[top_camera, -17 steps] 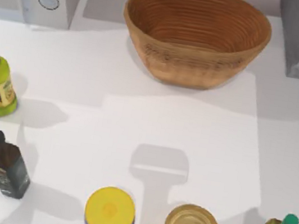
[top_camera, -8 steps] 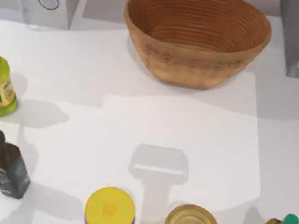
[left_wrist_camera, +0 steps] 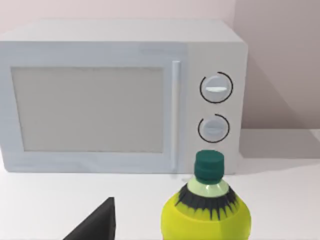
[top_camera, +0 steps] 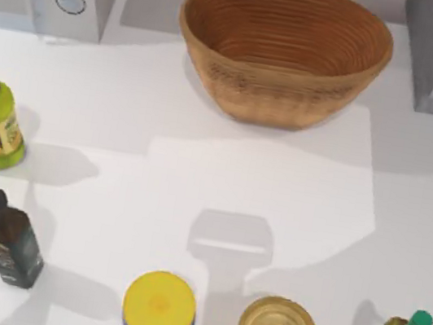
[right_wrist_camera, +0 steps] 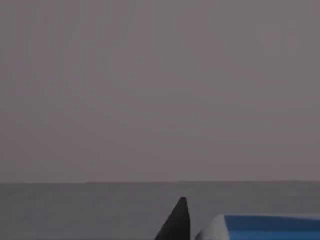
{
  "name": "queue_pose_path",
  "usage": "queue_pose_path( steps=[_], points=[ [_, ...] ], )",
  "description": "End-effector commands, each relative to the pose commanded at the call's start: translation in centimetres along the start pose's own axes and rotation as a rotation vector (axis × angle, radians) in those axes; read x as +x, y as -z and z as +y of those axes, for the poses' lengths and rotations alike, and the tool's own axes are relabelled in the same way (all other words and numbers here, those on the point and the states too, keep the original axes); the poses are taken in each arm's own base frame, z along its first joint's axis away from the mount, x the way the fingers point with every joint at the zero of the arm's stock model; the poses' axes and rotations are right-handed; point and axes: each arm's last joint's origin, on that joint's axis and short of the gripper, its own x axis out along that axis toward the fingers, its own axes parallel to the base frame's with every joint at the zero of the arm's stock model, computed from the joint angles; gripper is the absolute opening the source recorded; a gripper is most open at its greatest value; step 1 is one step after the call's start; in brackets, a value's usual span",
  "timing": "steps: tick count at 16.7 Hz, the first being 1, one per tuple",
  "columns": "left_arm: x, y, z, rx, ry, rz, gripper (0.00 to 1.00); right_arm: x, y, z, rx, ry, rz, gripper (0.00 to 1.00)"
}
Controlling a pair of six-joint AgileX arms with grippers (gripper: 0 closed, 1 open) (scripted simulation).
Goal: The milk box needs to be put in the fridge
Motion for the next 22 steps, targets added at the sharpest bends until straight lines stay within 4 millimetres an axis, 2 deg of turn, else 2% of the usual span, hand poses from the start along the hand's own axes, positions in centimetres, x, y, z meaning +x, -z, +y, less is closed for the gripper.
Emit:
queue_pose_path(
  steps=[3, 8, 21, 22],
  points=[
    [0.0, 0.0, 0.0, 0.000, 0.000, 0.000, 1.00, 1.7, -0.9, 0.6, -0.003, -0.012, -0.005, 0.00],
    [0.0, 0.0, 0.0, 0.000, 0.000, 0.000, 1.00, 2.0, -0.9, 0.8, -0.003, -0.016, -0.001, 0.00],
    [0.0, 0.0, 0.0, 0.000, 0.000, 0.000, 1.00, 2.0, -0.9, 0.8, -0.003, -0.016, -0.001, 0.98],
    [0.0, 0.0, 0.0, 0.000, 0.000, 0.000, 1.00, 2.0, -0.9, 0.8, -0.003, -0.016, -0.001, 1.00]
  ],
)
